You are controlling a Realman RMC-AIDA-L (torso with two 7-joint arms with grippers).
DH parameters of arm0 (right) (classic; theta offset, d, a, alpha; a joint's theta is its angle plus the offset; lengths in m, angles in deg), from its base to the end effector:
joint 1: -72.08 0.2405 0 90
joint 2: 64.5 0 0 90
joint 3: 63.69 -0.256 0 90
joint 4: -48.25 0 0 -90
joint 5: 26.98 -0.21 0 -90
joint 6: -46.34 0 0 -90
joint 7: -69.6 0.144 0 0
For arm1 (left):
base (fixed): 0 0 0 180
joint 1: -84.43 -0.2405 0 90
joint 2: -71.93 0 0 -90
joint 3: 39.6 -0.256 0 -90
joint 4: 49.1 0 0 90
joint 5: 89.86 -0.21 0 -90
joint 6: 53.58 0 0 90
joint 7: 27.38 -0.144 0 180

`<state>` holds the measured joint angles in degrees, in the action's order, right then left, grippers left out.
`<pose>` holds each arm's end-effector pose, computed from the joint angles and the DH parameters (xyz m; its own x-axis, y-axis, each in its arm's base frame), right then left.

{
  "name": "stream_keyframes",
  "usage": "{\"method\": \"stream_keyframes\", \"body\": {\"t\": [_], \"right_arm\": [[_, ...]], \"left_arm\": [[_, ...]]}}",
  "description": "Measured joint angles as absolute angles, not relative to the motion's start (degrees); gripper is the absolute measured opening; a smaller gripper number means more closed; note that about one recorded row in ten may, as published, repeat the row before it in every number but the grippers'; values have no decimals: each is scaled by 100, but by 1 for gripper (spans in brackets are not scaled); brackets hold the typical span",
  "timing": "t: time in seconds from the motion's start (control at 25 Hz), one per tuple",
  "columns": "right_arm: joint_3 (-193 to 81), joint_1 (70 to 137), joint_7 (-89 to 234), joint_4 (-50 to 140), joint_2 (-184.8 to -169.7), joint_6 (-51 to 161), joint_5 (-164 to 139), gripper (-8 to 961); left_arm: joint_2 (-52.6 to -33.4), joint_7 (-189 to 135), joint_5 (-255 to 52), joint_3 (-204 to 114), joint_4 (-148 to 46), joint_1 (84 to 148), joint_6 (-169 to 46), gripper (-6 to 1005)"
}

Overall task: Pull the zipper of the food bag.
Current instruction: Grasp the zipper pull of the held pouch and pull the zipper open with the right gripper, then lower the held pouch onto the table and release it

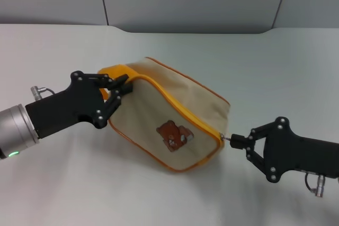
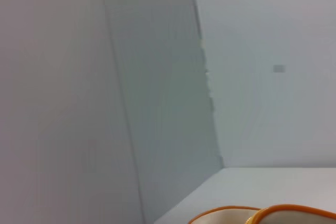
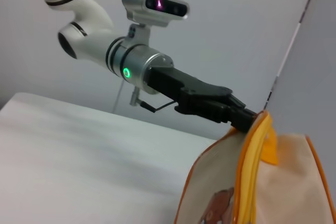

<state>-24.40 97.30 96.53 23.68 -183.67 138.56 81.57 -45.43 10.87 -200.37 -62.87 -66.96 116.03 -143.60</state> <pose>0.2841 0.2809 -0.0303 0.8503 0.2842 -0.4429 0.0655 -0.8922 -0.4468 -0.2732 0.3212 -0.0101 0.7903 -0.1082 0.6031 0.2358 -0.8548 -0.4623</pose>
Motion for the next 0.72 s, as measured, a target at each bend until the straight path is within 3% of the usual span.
{"method": "stream_keyframes", "body": {"t": [0.56, 0.72], "right_arm": [[-3396, 9624, 10797, 2515, -18340, 14255, 8081, 121], [-3955, 9663, 11114, 2836, -18234, 14662, 8062, 202]], "left_arm": [[-4682, 1125, -19518, -6245, -6299, 11255, -14204, 126], [-4686, 1036, -19174, -6244, -5954, 11144, -14009, 130]]}}
